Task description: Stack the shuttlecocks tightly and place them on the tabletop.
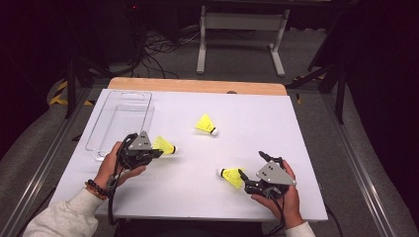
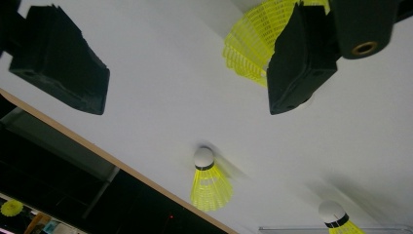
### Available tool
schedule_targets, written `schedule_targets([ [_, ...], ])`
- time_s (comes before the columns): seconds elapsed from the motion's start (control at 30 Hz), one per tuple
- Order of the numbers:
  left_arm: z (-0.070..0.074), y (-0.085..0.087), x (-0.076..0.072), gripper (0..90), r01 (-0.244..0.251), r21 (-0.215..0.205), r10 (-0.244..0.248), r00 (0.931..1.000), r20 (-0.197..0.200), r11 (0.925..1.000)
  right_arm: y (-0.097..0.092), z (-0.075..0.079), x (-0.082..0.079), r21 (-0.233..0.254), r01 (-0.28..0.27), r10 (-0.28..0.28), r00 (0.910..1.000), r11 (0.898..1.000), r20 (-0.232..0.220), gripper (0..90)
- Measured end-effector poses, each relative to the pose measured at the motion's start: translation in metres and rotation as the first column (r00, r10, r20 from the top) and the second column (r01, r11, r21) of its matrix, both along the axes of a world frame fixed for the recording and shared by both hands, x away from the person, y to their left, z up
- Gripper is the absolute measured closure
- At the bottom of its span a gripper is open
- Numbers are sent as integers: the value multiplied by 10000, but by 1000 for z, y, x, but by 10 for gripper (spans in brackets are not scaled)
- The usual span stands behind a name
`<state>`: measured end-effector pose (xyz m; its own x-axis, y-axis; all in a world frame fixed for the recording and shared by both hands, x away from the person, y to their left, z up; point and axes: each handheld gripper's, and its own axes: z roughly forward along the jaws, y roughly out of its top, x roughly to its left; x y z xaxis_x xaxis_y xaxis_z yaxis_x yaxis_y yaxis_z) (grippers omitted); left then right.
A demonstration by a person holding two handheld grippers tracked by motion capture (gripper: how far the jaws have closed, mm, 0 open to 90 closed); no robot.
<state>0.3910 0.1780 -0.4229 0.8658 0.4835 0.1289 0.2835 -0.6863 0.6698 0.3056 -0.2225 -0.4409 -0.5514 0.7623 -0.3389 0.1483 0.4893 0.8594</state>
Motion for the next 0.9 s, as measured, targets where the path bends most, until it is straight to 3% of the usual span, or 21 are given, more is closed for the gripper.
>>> schedule_targets([
  [0.13, -1, -4, 8, 869, 25, 82, -23, 9995, -324, 10000, 0, -1, 1, -20, -34, 34, 9999, 10000, -126, 166],
  [0.3, 0, -6, 14, 874, 74, 23, -73, 9992, -386, 10000, -2, -3, 2, 115, -41, 45, 9994, 9999, -349, 165],
  [0.7, 7, -28, 20, 847, 324, 122, -327, 9992, 210, 9994, -2, -4, 3, 167, -16, 24, 9989, 9999, -468, 164],
  [0.9, 10, -47, 19, 852, 754, 170, -761, 9960, 473, 9970, -3, -4, 3, 153, -5, 13, 9984, 9999, -561, 164],
])
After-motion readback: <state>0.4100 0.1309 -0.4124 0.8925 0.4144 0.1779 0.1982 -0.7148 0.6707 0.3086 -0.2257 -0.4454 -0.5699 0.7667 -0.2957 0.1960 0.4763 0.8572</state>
